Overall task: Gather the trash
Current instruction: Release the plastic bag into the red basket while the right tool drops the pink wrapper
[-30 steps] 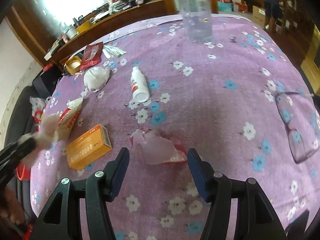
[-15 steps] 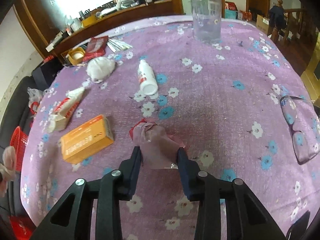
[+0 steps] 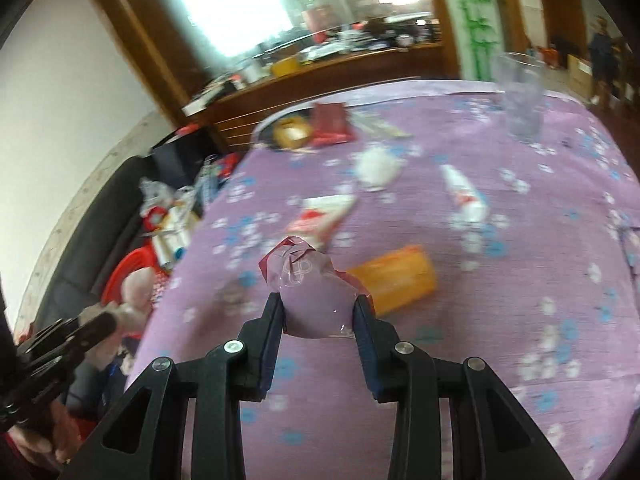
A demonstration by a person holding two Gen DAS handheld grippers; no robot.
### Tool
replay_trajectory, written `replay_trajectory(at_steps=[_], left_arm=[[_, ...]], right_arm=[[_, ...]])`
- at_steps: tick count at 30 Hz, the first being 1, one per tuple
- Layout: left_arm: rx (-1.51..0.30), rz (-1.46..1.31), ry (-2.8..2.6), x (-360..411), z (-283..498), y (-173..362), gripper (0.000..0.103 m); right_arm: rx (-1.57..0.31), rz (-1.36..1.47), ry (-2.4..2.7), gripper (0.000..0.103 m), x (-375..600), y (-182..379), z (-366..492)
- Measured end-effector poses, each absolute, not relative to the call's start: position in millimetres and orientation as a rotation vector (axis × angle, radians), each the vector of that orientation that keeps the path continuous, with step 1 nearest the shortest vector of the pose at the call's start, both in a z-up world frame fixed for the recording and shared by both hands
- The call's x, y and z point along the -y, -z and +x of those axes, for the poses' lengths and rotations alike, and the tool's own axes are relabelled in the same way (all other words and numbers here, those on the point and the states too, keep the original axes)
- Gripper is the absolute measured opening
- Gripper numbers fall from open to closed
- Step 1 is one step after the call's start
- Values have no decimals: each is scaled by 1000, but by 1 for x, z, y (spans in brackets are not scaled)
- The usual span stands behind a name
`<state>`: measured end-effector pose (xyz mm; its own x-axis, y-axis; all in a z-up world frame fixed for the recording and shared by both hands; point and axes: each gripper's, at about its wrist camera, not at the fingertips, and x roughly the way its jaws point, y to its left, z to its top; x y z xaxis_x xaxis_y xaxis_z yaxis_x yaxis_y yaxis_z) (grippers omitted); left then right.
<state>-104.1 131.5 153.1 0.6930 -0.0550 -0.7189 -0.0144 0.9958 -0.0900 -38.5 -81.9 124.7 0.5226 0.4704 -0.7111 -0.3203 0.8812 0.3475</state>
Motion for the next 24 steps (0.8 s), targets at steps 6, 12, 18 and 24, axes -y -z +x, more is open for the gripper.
replay_trajectory(at_steps=[6, 12, 18, 24], left_arm=[[-782, -132, -9, -172, -118, -153, 27], [-768, -156, -61, -206, -127, -155, 27], [-738, -192, -114, -244, -131, -161, 28], [-726, -207, -166, -283, -135, -161, 28]], right_arm=[[-932, 133, -526, 38, 29, -125, -52], [-948, 106, -577, 38, -12, -126, -58], [-935, 53, -644, 39, -53, -139, -58], [-940, 29, -704, 39, -98, -141, -52]])
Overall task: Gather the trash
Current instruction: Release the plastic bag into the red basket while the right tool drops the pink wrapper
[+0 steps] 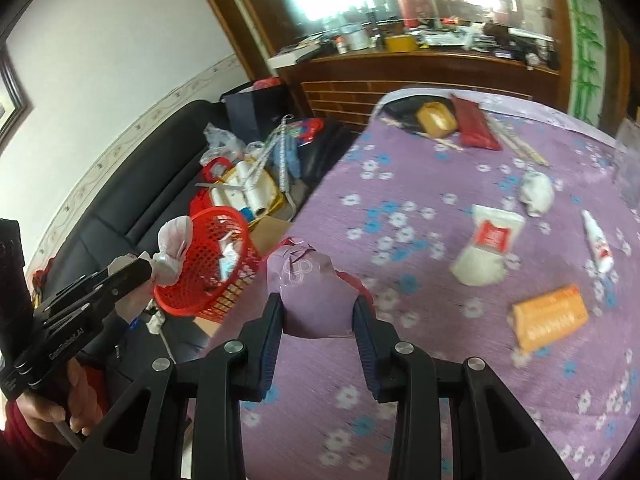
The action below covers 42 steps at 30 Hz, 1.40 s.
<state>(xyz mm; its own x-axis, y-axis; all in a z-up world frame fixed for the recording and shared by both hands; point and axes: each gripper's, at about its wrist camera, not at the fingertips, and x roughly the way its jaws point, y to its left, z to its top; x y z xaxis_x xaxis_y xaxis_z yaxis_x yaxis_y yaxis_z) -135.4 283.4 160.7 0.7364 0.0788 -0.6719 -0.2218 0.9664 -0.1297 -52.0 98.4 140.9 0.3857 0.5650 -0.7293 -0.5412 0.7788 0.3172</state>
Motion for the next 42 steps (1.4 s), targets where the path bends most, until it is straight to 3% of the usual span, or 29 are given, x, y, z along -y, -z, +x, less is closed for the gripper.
replay_trajectory(at_steps=[13, 32, 41, 42], left_arm=[[-752, -255, -267, -364, -152, -146, 28], [-768, -265, -238, -406, -138, -131, 28], [-793, -269, -211, -420, -134, -122, 29], [-795, -273, -205, -422, -133, -120, 29]], right_arm=[[-990, 0, -816, 39, -201, -132, -44], [-1082, 47, -839, 40, -301, -123, -21], [-1106, 82, -805, 48, -325, -113, -11], [-1106, 83, -797, 54, -327, -112, -10]])
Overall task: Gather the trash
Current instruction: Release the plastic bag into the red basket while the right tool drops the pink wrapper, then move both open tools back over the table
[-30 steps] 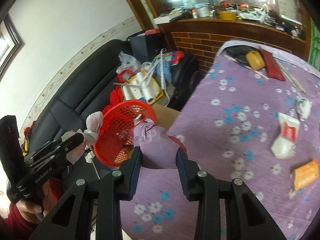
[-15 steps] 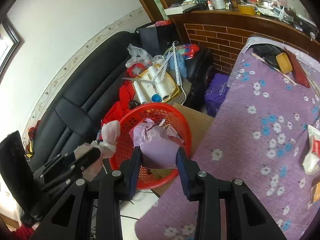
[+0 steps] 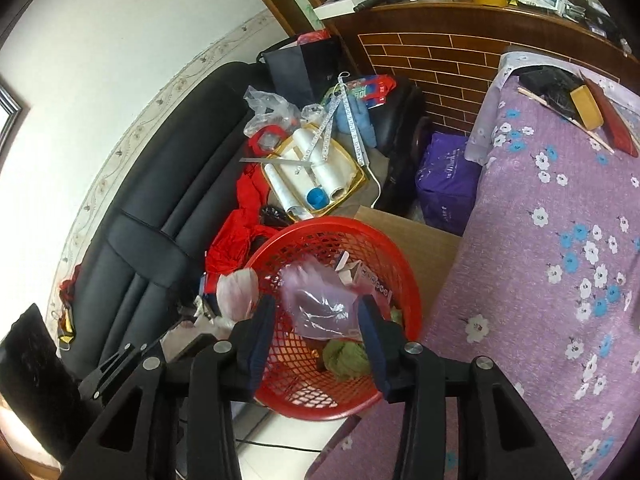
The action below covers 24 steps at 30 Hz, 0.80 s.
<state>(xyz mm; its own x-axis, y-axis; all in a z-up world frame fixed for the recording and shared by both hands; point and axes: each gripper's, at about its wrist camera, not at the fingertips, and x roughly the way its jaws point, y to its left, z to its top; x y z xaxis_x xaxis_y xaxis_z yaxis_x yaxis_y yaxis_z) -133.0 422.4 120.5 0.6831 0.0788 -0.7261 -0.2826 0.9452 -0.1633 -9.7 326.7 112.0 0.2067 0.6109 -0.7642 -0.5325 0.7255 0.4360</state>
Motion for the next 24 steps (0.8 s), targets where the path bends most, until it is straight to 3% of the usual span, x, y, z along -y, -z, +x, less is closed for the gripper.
replay_trajectory(at_steps=[1, 5, 7, 9, 24], left_arm=[[-797, -271, -200, -424, -132, -119, 29], [-796, -265, -193, -428, -131, -118, 37], [-794, -266, -188, -427, -131, -117, 56], [-789, -264, -188, -425, -131, -118, 64], [-772, -183, -29, -314, -124, -125, 64]], right_arm=[[-1101, 88, -791, 59, -327, -112, -9], [-1086, 108, -757, 59, -317, -117, -12], [-1089, 120, -741, 59, -307, -118, -15], [-1086, 131, -716, 59, -292, -120, -20], [-1127, 318, -387, 59, -94, -89, -31]])
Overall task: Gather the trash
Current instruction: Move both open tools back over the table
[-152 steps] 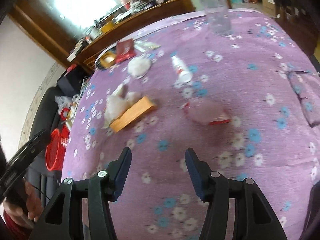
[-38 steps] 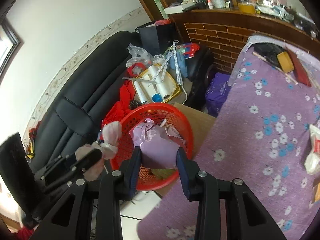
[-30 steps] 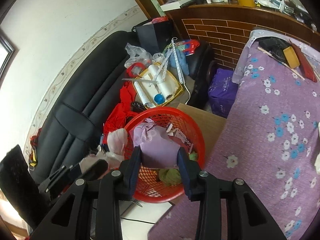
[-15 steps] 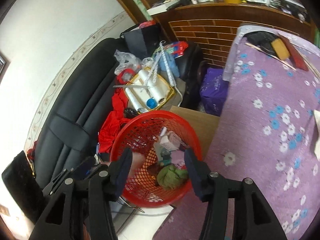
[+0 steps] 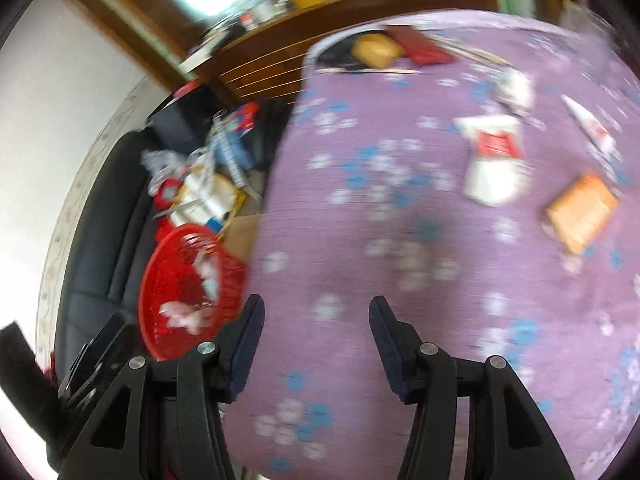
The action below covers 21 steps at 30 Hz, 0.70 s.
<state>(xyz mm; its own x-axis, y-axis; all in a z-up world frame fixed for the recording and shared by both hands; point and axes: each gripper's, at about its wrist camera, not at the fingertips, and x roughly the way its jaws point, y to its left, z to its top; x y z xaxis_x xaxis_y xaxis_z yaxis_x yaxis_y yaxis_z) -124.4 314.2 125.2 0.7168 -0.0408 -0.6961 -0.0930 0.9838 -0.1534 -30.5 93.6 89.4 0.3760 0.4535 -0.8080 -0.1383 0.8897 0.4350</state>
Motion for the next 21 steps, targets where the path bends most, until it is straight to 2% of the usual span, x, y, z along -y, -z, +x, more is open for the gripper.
replay_trajectory(at_steps=[5, 10, 16, 21], left_arm=[[-776, -172, -57, -270, -126, -130, 64], [-779, -171, -64, -214, -126, -136, 64], [-790, -182, -84, -163, -134, -139, 64], [-800, -180, -100, -145, -144, -145, 64]], right_arm=[[-1120, 367, -346, 60, -21, -87, -25], [-1120, 382, -292, 71, 55, -81, -13], [-1166, 406, -248, 73, 117, -64, 18], [-1192, 407, -240, 76, 133, -53, 40]])
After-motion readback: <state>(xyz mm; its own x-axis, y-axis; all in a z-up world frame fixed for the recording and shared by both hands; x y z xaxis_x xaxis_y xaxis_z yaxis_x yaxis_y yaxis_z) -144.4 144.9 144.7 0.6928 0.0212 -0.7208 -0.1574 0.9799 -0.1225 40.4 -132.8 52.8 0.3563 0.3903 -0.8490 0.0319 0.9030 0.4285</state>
